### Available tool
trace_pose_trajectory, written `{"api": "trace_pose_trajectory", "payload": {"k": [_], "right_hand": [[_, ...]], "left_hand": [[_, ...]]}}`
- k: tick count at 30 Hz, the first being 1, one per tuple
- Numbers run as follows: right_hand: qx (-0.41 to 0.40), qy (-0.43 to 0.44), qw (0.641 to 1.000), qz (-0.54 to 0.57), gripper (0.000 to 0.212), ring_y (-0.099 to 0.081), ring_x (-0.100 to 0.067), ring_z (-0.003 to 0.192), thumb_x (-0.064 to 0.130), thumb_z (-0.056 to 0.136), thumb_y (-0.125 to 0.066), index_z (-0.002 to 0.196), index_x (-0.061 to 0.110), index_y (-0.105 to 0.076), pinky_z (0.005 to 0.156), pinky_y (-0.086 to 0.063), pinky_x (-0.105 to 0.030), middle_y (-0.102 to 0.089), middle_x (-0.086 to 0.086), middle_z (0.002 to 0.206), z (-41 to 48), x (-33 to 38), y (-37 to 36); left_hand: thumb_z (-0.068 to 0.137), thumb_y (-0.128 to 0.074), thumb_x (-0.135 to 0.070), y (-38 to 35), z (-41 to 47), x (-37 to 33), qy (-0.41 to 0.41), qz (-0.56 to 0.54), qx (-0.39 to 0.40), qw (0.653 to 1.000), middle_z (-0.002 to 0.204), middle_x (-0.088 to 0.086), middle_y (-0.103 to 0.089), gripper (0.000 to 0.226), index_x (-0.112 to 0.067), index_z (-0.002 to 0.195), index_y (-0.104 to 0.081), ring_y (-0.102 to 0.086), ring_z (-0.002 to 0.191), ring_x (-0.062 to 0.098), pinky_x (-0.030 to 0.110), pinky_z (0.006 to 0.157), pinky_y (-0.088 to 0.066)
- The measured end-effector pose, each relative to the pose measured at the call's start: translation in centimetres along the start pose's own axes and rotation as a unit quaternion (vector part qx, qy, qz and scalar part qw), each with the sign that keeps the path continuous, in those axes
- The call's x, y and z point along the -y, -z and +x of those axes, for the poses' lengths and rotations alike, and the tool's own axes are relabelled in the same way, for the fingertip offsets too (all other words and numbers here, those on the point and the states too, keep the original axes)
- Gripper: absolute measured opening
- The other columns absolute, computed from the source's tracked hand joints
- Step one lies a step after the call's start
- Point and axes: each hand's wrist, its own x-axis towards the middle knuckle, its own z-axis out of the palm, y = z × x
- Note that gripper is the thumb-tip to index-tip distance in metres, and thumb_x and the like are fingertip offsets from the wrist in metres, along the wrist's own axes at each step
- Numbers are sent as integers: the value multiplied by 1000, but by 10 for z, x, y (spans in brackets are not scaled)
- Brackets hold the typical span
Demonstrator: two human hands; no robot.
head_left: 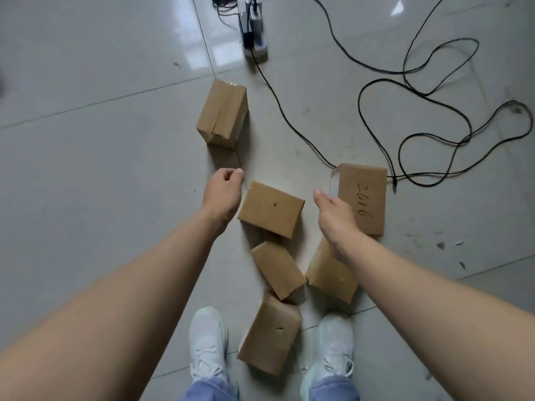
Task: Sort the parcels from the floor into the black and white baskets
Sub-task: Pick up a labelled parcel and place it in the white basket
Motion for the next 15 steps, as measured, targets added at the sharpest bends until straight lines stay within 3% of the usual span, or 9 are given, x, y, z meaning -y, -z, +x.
{"api": "trace_pose_trajectory", "payload": {"k": [3,5,8,11,15], "right_hand": [[14,-53,998,-19,51,-49,-20,98,46,94,-45,126,7,-52,84,-35,-33,-56,-7,118,47,-34,-23],[25,-75,997,-27,59,-44,-21,95,51,93,-45,132,6,-46,83,-33,-33,-51,-8,118,73,-51,-37],[43,-96,994,-24,65,-47,-25,113,53,92,-44,138,7,-40,87,-33,-32,-49,-7,131,104,-70,-52],[82,-125,989,2,62,-51,-24,112,55,92,-42,134,9,-43,97,-40,-35,-54,-8,126,118,-77,-60],[88,-138,985,50,59,-55,-25,105,58,90,-44,128,13,-47,98,-45,-42,-58,-8,116,109,-60,-63]], "left_hand": [[97,-43,-26,-33,34,46,19,23,3,1000,91,0,-54,18,-12,98,-54,-49,84,14,29,75,-38],[97,-43,-25,-48,54,71,37,22,14,999,85,2,-53,21,-9,94,-56,-48,76,14,32,72,-40],[96,-42,-26,-64,79,95,70,26,23,997,85,4,-50,22,-12,85,-53,-46,80,19,31,70,-38],[99,-39,-34,-74,90,104,98,20,47,994,98,4,-54,29,-10,98,-55,-49,88,20,29,71,-41],[99,-39,-38,-73,81,89,122,-7,46,991,91,0,-52,33,-13,88,-55,-51,79,15,27,70,-40]]}}
